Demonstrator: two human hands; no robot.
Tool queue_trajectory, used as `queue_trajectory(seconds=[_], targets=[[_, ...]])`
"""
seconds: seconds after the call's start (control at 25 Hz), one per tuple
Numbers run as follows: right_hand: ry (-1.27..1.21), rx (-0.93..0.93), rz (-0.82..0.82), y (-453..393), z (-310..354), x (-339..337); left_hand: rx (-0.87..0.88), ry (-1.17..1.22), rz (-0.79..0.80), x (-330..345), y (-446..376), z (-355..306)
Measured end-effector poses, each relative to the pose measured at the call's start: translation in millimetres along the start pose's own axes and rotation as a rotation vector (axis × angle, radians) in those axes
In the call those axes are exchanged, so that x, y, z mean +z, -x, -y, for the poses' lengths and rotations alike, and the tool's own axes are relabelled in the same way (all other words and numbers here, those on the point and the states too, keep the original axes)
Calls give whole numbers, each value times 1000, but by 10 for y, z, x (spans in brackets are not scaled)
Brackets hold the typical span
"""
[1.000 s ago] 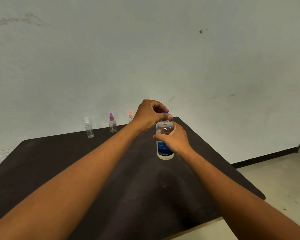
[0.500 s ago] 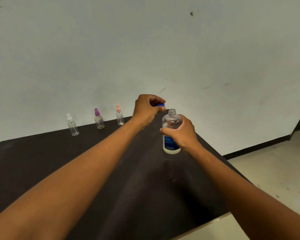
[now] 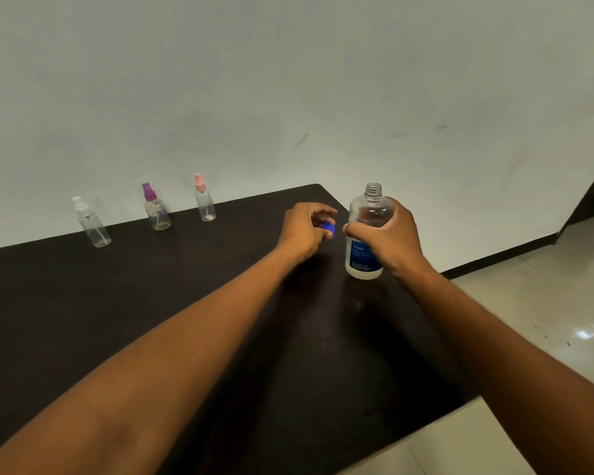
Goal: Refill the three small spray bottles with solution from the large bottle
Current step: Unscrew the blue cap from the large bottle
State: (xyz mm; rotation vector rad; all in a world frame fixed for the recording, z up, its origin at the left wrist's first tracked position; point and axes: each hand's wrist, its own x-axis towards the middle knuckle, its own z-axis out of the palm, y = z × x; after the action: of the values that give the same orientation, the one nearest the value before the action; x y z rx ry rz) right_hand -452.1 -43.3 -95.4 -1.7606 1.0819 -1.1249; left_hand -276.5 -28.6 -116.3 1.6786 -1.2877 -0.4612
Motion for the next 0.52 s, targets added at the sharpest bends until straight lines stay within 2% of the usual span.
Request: queue_trajectory(seconds=[0.16, 0.52], targets=[[-8, 29, -20, -57, -121, -10, -40, -61, 57, 153, -26, 150], [13, 0, -9, -74, -36, 25, 18, -146, 85, 96, 21, 146]])
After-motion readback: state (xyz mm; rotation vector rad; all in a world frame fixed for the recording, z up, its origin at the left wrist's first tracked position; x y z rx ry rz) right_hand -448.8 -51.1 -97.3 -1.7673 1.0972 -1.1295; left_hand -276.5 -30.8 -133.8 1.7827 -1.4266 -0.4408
